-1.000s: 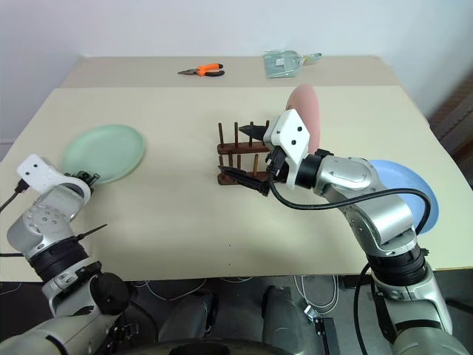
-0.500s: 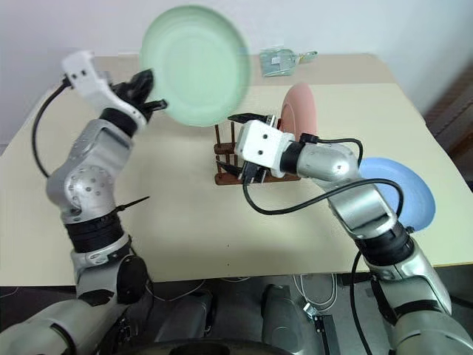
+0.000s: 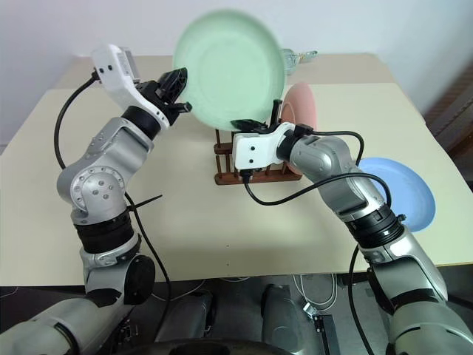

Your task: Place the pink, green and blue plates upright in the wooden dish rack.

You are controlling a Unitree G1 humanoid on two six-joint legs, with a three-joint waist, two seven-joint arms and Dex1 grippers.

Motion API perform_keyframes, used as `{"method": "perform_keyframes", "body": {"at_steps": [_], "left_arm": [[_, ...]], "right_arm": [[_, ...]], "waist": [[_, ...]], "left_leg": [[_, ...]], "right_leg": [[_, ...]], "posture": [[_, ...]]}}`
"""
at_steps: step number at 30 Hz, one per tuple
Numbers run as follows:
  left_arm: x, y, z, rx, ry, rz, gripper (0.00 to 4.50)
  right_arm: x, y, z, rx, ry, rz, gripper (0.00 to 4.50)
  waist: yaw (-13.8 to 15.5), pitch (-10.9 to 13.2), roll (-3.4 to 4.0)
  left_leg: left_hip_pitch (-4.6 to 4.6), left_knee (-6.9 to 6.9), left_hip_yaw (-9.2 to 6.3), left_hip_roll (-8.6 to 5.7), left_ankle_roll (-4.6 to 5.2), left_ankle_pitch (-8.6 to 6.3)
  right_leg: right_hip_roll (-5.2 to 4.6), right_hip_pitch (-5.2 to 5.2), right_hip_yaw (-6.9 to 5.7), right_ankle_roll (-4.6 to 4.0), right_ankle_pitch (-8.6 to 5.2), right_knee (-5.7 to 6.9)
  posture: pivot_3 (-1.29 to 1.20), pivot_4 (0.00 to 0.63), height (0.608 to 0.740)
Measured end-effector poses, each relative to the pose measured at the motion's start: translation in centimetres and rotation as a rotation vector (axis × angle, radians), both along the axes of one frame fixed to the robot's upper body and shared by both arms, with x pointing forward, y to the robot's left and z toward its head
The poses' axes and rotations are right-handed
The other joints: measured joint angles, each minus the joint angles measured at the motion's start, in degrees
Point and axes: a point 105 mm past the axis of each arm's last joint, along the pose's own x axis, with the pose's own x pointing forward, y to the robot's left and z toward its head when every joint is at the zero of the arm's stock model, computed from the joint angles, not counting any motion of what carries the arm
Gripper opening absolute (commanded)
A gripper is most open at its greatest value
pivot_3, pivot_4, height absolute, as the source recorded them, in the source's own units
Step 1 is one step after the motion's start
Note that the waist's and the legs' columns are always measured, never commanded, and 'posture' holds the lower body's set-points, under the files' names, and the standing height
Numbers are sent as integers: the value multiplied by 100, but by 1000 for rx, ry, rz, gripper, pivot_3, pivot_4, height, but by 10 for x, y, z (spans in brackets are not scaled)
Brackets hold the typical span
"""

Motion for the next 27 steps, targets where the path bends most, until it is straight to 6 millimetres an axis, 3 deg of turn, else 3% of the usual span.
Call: {"method": "perform_keyframes", "body": {"at_steps": [2,6,8,9,11,13,15,18,20,27], "left_arm": [[0,16,7,-44,-35,45,3476],[5,77,16,-109,-102,259,3476],[3,106,-1,0,-93,360,3476],[1,110,-11,84,-84,367,3476],[-1,100,-45,261,-23,281,3476],[-11,75,-83,418,46,91,3476],[-33,49,-115,525,98,-136,3476],[-72,21,-157,601,208,-451,3476],[-85,11,-165,623,225,-552,3476],[-99,-11,-161,624,175,-670,3476]], "right_arm": [[0,0,2,23,0,4,0],[-10,5,33,306,76,80,0],[-23,2,51,501,181,148,0],[-27,-1,58,599,258,175,0],[-38,-9,68,782,425,241,0],[-54,-11,74,925,616,344,0],[-67,-8,79,1039,779,433,0],[-68,-14,75,1137,935,416,0],[-64,-16,66,1174,1006,370,0],[-53,-20,56,1246,1074,276,0]], "waist": [[-9,1,-1],[-29,2,1],[-64,2,4],[-60,1,2],[-20,2,5],[11,4,7],[-2,7,11],[-25,14,35],[-10,18,42],[2,15,49]], "left_leg": [[0,-1,0,2,-1,0],[6,-7,-5,5,-3,2],[17,-11,-5,5,-2,1],[15,-11,-8,4,-1,1],[14,-8,-10,1,4,-3],[6,-7,-11,6,9,-5],[3,-11,-12,14,10,-6],[6,-14,-9,20,10,-7],[1,-14,-7,22,11,-6],[-4,-13,3,17,12,-6]], "right_leg": [[1,-1,0,-1,0,0],[9,1,0,-5,2,0],[10,8,5,-6,2,1],[10,10,3,-7,2,-2],[4,12,5,-10,2,-1],[2,7,5,-30,-5,-2],[4,-4,7,-37,-6,-2],[4,-9,8,-61,-16,1],[7,-11,1,-58,-18,1],[4,-14,3,-58,-14,-3]], "posture": [[0,150,740],[0,150,740],[0,150,740],[0,150,740],[0,150,740],[0,150,740],[0,150,740],[0,150,740],[0,150,740],[0,150,740]]}}
